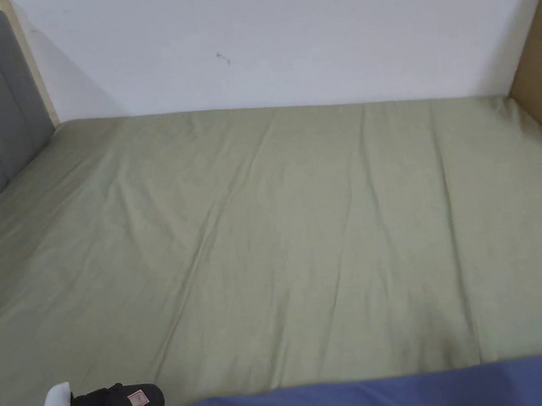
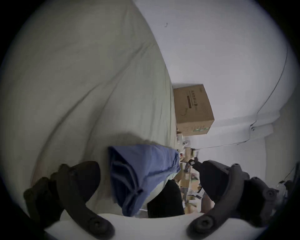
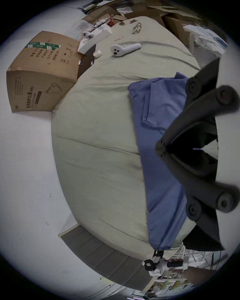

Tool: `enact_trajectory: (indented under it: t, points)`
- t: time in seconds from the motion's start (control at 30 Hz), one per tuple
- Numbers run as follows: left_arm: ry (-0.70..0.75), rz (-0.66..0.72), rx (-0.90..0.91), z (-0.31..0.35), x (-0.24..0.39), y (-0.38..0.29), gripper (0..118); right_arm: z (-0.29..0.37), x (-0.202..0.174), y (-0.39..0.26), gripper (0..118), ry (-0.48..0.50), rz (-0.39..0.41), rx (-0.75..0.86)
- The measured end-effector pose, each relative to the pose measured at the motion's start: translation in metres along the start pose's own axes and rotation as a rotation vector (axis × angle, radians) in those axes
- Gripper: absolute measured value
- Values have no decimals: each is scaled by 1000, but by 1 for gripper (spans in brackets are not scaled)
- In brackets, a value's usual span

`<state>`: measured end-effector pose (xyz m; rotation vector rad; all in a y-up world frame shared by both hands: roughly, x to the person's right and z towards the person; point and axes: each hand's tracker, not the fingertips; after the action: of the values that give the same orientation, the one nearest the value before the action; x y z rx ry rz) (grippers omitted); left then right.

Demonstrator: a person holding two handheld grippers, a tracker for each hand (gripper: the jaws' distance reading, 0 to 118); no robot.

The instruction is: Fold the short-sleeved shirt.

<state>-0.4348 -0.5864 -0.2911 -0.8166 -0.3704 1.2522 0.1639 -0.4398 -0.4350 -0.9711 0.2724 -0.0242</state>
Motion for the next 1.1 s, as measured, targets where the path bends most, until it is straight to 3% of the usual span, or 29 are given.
enact_trajectory:
  t: [0.07, 0.13, 0.17, 0.2, 0.23, 0.27, 0.3, 0.33, 0.4, 0.47, 0.57, 0.73, 0.77, 0.93, 1.03, 1.07, 1.1]
  points:
    - [-10, 44, -19, -22, -6, 0, 118, 0, -2, 1, 0, -3, 7, -5]
    - [-146, 25, -62, -40, -1, -5, 118, -1, -3, 5, 0, -7, 23, -9]
    - [-185, 25, -99, -49, -2, -5, 116, -1, -3, 6, 0, -10, 29, -10]
    - [-157, 21, -132, -59, 0, -8, 105, -2, -3, 8, 0, -9, 33, -10]
    - [-112, 11, -121, -67, 1, -8, 74, -3, -2, 9, 0, -7, 34, -11]
    - [-42, -5, -117, -72, 1, -8, 17, -3, -2, 11, 0, -4, 33, -12]
    - [122, -27, -119, -79, -21, 5, 14, -4, -1, 12, 0, 0, 32, -12]
    - [293, -65, -123, -85, -26, 5, 14, -1, -5, 8, 0, 3, 34, -12]
    - [136, -53, -58, -74, -18, 8, 14, 1, -7, 7, 0, 13, 42, -17]
    - [309, -194, -36, -74, 22, -15, 14, 1, -8, 6, 0, 20, 58, -20]
    - [384, -318, 3, -50, 63, -16, 14, 3, -6, 7, 0, 29, 70, -18]
    - [1102, -765, 123, -47, 140, -38, 14, 8, -6, 2, 0, 51, 64, 0]
    - [1064, -761, 132, -50, 146, -41, 14, 7, -6, 1, 0, 54, 66, -1]
    - [606, -529, 42, -97, 181, -48, 14, 6, -1, -6, 0, 77, 45, -10]
    - [490, -453, -116, -158, 183, -56, 18, 12, 3, -9, 0, 88, 32, -1]
    - [483, -423, -177, -179, 183, -64, 35, 14, 6, -9, 0, 87, 31, 0]
    - [470, -428, -222, -199, 181, -68, 64, 15, 8, -10, 0, 85, 31, 2]
